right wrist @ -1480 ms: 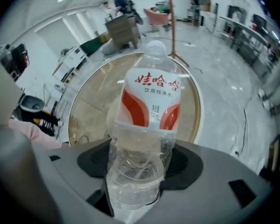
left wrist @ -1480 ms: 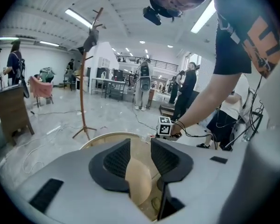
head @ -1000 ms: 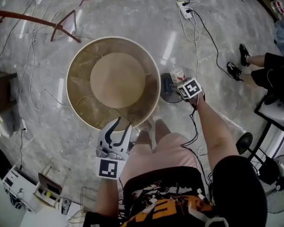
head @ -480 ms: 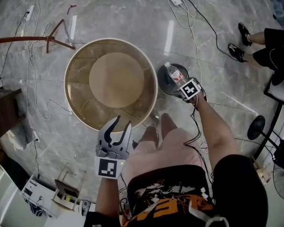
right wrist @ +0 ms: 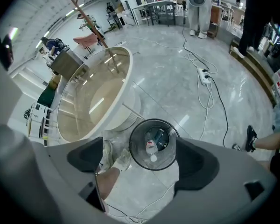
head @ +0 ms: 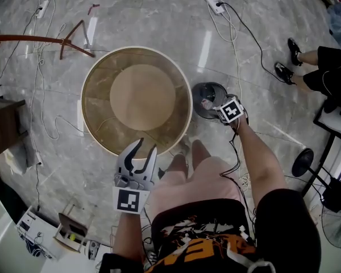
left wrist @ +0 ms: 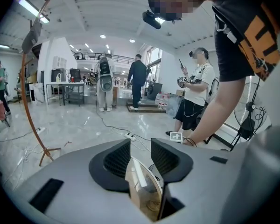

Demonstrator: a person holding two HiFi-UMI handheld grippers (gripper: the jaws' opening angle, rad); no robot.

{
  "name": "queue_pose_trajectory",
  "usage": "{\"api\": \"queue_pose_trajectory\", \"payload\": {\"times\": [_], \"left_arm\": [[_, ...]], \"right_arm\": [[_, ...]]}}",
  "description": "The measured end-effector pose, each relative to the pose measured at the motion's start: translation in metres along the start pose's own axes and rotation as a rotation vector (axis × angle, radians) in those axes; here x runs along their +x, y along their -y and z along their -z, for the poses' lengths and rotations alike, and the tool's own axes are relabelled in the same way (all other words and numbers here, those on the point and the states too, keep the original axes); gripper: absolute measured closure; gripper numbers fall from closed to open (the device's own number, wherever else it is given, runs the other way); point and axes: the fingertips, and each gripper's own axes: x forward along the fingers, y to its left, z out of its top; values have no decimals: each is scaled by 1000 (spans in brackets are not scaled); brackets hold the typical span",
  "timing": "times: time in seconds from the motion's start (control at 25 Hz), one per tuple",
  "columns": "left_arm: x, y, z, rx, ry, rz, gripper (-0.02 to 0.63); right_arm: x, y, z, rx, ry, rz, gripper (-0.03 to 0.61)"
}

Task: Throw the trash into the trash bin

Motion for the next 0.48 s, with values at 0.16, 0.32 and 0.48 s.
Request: {"api": "queue_pose_trajectory", "payload": {"times": [0.16,0.32,0.48], "left_arm": [[-16,-10,0,-12,27,-40,462],[-39,-27,-20,-34,92,-103,460],[-82,-43,-65,-24,194,-179,461]], "right_arm": [[-18,-42,-41,-92,109,-57,110],[-76,-113,-114,-223,315,-125,135],[-182,-196,-194,-345,571,-180,181]]}}
